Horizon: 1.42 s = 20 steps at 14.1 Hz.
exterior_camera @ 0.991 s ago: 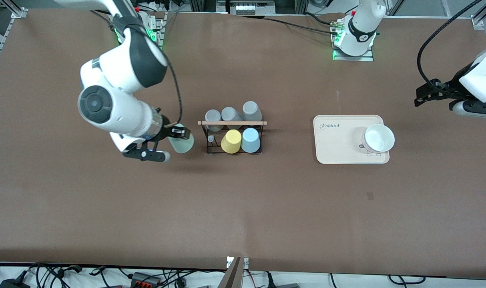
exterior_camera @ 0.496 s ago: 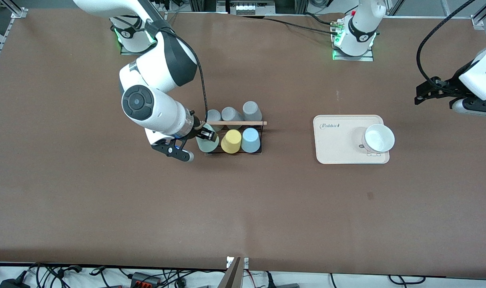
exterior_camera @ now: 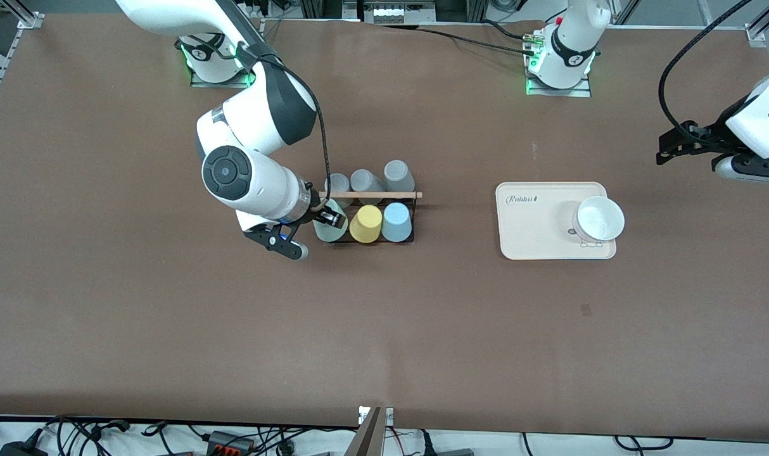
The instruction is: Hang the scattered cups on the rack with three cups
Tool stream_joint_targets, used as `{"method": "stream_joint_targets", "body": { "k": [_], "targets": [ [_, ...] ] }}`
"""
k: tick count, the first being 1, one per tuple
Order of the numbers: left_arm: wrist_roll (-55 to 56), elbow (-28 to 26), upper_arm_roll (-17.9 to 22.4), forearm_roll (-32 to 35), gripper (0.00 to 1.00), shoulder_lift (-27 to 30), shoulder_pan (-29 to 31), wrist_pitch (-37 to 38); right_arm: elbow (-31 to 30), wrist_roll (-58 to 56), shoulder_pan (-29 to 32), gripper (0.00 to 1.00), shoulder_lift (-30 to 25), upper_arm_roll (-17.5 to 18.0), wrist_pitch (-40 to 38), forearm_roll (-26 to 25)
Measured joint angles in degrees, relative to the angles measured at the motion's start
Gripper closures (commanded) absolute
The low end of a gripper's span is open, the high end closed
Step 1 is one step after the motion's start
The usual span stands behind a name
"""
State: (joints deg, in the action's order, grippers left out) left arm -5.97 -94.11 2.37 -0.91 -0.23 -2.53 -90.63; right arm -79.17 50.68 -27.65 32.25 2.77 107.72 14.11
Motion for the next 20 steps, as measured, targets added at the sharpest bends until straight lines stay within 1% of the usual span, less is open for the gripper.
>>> {"method": "stream_joint_targets", "body": {
  "k": [9,10,11,12,13,14,17,20],
  "targets": [
    [0.19,0.07,0.18,0.00,0.00,0.01,0.00,0.00,0.01,0.25,0.09,0.72,2.16,-0.12,-0.09,0.96],
    [0.20,0.07,0.17,0.00,0.00,0.01,0.00,0.00,0.02,0.29,0.09,0.72,2.45,-0.12,-0.10,0.98],
    [0.20,0.07,0.18,0.00,0.00,0.01,0.00,0.00,0.01,0.33,0.09,0.69,2.79,-0.12,-0.10,0.99],
    [0.22,0.08,0.18,0.00,0.00,0.01,0.00,0.00,0.01,0.36,0.09,0.60,3.15,-0.12,-0.10,1.00],
    [0.24,0.08,0.18,0.00,0.00,0.03,0.00,0.00,0.01,0.44,0.09,0.38,3.47,-0.12,-0.10,1.01],
    [0.24,0.10,0.18,0.00,0.00,0.05,0.00,0.00,0.02,0.97,0.09,0.01,3.76,-0.12,-0.10,1.24],
    [0.28,0.69,0.18,0.00,0.00,0.10,0.00,1.27,0.06,3.53,0.09,0.00,4.60,-0.13,-0.03,2.22],
    [0.39,1.63,0.16,0.00,0.00,0.21,0.00,2.16,1.23,3.69,0.28,0.00,4.52,-0.61,-0.04,2.34]
  ]
}}
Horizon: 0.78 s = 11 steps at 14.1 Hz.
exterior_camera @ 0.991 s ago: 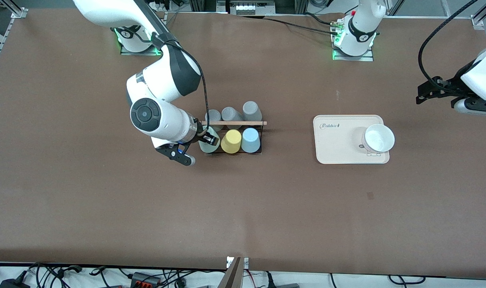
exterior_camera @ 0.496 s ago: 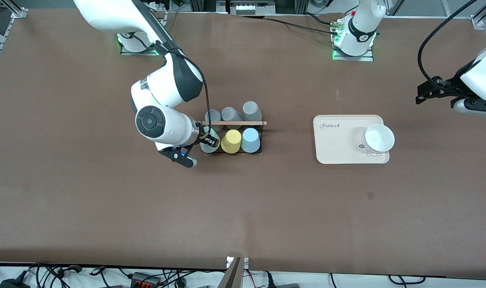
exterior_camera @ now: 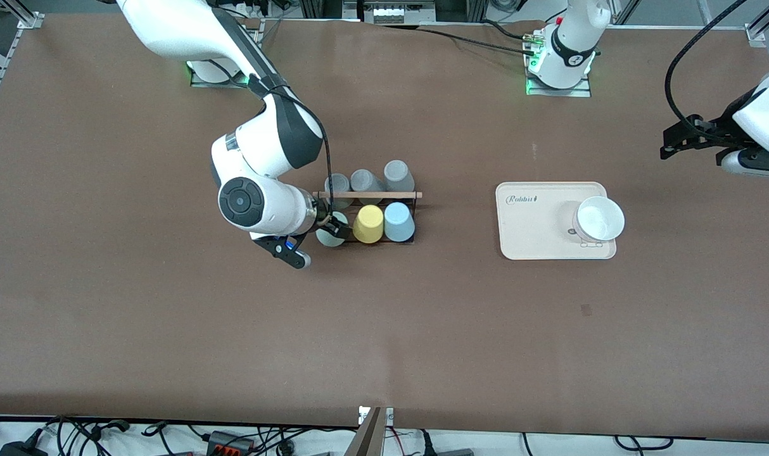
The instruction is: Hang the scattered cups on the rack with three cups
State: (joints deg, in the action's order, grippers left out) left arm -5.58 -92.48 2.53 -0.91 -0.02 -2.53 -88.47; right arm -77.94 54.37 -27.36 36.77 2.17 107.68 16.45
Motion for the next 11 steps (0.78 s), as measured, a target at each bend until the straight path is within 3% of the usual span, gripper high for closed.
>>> {"method": "stream_joint_targets", "body": {
  "k": [7,11],
  "targets": [
    [2.46,0.66,0.05,0.00,0.00,0.22,0.11,-0.11,7.01,-1.48,6.99,0.00,-4.48,-1.31,-8.54,-0.01],
    [2.64,0.67,0.00,0.00,0.00,0.25,0.39,-0.15,10.61,-15.20,13.80,0.00,-5.38,-1.56,-14.94,-3.20]
  ]
}}
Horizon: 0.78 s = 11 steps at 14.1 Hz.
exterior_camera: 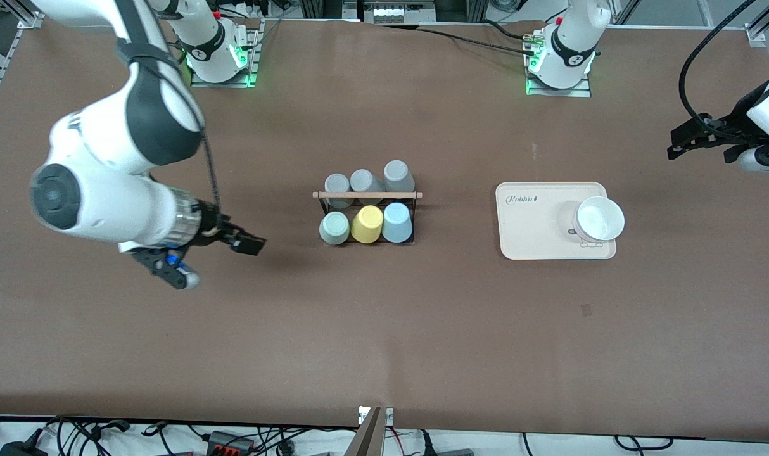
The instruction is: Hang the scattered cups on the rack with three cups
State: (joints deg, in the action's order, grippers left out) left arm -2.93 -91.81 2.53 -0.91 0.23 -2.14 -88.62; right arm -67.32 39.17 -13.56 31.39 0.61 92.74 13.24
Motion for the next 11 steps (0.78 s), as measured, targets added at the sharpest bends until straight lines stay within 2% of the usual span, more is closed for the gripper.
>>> {"method": "stream_joint_targets", "body": {
  "k": [4,8,11],
  "targets": [
    [0.08,0.00,-0.22,0.00,0.00,0.01,-0.03,-0.02,0.82,-14.39,4.41,0.00,-3.45,-0.01,-3.42,-7.96],
    [2.50,0.01,-1.74,-0.01,0.00,0.03,-0.21,-0.04,0.89,-21.86,6.66,0.00,-6.80,-0.04,-5.32,-12.50],
    [4.28,0.02,-2.53,-0.01,0.00,0.04,-0.25,-0.04,0.81,-32.12,11.14,0.00,-9.36,-0.13,-5.41,-13.85]
  ]
}}
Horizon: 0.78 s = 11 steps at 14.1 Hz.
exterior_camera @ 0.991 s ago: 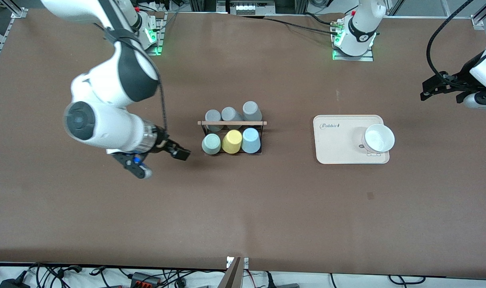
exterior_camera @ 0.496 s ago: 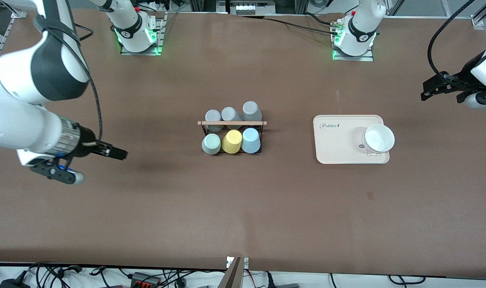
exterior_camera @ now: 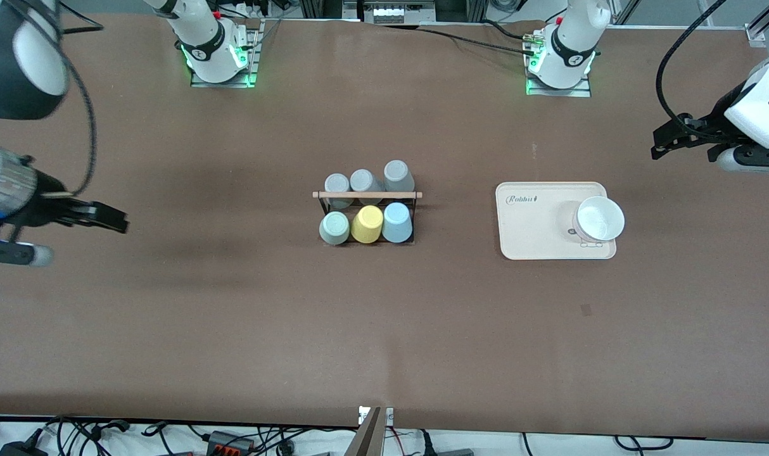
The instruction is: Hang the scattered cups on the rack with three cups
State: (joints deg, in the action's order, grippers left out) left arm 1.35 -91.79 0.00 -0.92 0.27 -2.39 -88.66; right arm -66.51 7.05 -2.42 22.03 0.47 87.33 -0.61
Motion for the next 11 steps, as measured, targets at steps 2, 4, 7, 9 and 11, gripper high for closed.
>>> {"method": "stream_joint_targets", "body": {
  "k": [2,4,7,9,11],
  "targets": [
    [0.16,0.01,0.00,0.00,0.00,0.01,0.12,0.00,-0.76,-4.34,2.88,0.00,-1.97,-0.07,-0.10,-0.06],
    [0.17,0.01,0.00,0.00,0.00,0.02,0.12,0.00,-1.44,-5.91,3.43,0.00,-3.62,-0.62,-0.05,-2.19],
    [0.17,0.01,0.00,0.00,0.00,0.02,0.12,0.00,-4.03,-7.16,3.26,0.00,-6.06,-0.61,0.38,-3.67],
    [0.15,0.02,-0.02,0.00,0.00,0.02,0.11,0.00,-5.93,-8.03,3.58,0.00,-7.05,-0.77,0.52,-2.95],
    [0.15,0.02,-0.05,0.00,0.00,0.02,0.11,-0.01,-9.08,-8.44,4.05,0.00,-8.69,-0.93,0.90,-1.44]
  ]
}}
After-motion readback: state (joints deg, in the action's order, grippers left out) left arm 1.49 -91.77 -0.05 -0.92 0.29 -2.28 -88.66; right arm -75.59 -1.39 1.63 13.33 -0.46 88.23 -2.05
